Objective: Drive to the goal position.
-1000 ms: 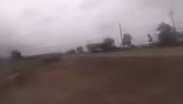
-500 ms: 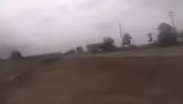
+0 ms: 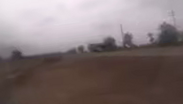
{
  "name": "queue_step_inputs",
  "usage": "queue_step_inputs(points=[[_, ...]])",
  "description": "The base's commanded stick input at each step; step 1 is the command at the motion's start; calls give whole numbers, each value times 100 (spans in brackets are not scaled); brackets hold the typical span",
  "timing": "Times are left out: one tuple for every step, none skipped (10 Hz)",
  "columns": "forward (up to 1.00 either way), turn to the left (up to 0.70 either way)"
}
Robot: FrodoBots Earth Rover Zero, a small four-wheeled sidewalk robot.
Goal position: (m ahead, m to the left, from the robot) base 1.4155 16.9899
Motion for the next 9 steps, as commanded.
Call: queue_step_inputs(points=[[70,0],[70,0],[70,0],[70,0],[70,0],[70,0],[70,0],[70,0],[70,0]])
